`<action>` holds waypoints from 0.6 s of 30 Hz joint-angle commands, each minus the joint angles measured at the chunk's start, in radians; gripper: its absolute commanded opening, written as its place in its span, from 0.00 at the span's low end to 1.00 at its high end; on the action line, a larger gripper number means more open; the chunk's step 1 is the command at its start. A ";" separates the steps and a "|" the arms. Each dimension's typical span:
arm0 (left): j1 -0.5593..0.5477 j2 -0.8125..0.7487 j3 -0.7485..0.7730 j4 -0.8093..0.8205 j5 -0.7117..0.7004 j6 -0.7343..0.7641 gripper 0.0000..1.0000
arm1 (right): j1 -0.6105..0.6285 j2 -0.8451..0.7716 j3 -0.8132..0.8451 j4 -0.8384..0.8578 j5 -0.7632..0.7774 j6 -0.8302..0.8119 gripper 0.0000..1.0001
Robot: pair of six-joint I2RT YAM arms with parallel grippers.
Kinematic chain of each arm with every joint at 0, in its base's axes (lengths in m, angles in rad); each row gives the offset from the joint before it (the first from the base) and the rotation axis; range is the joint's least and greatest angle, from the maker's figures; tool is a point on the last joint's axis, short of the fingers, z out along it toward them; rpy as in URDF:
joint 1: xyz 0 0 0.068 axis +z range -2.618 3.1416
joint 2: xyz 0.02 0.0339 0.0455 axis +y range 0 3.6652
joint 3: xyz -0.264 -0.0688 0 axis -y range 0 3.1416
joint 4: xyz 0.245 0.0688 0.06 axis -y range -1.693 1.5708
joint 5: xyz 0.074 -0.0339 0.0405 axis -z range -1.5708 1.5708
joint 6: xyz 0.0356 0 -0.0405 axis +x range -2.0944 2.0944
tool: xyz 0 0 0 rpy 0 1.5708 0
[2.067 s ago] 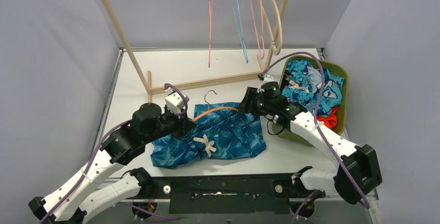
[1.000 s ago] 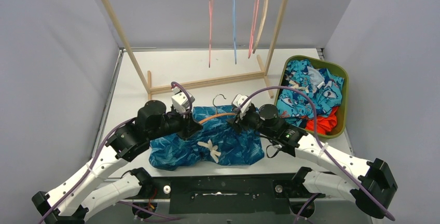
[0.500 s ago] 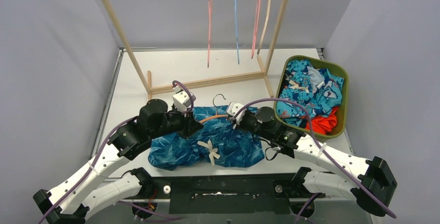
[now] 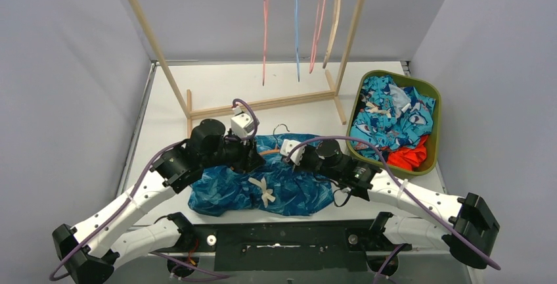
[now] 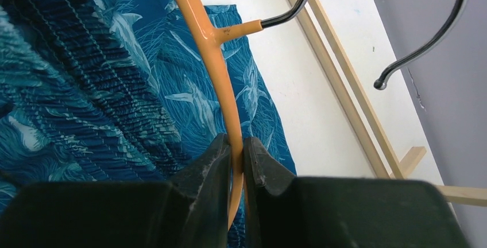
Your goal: Remove the shorts from the hanger
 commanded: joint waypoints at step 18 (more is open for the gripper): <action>-0.004 0.085 0.068 0.103 0.069 0.028 0.47 | 0.023 -0.029 0.085 0.104 -0.064 -0.050 0.00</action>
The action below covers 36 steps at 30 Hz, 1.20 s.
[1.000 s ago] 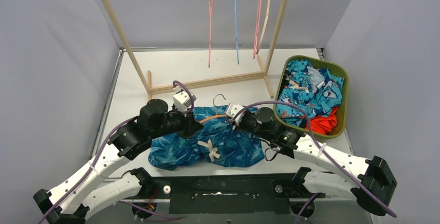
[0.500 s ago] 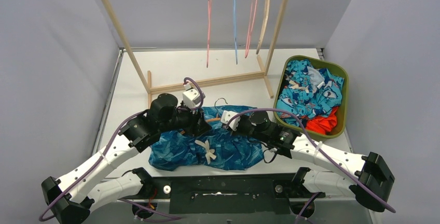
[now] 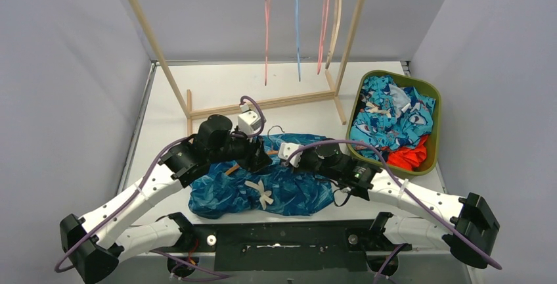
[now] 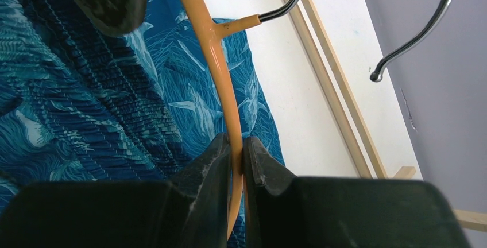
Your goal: Remove the shorts from the hanger
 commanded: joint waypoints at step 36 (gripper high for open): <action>-0.004 -0.132 0.024 0.052 -0.149 0.005 0.00 | -0.217 0.072 0.139 -0.183 0.185 1.357 0.40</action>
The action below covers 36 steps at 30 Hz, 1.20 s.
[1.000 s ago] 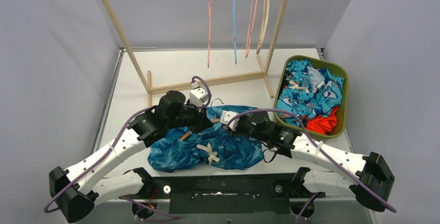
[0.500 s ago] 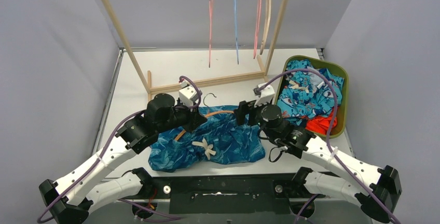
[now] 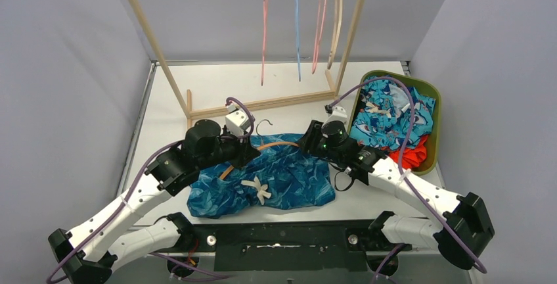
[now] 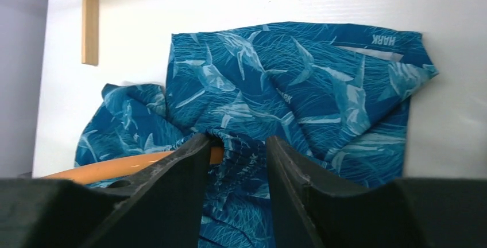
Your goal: Remove the shorts from the hanger
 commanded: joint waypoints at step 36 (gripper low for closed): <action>0.002 -0.185 -0.029 0.170 -0.173 -0.059 0.00 | -0.130 0.143 0.088 -0.034 -0.216 -0.095 0.02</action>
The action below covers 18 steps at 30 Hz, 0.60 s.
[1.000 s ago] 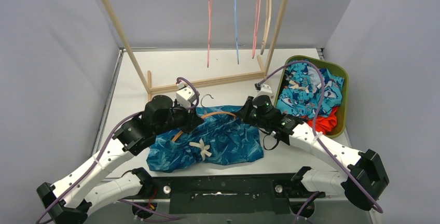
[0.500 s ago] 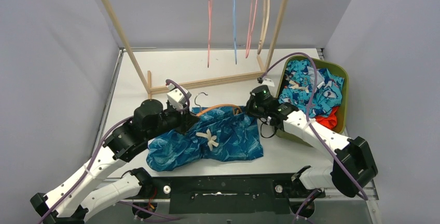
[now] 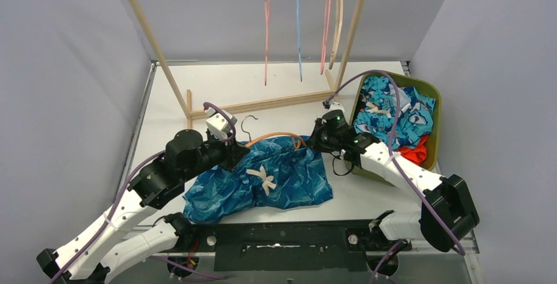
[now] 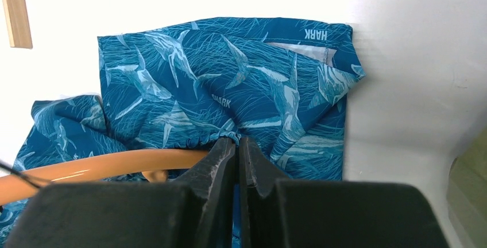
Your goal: Remove the shorts from the hanger
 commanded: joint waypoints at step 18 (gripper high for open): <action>0.002 -0.113 -0.004 0.139 -0.132 -0.011 0.00 | -0.079 -0.010 -0.048 -0.014 0.065 0.111 0.00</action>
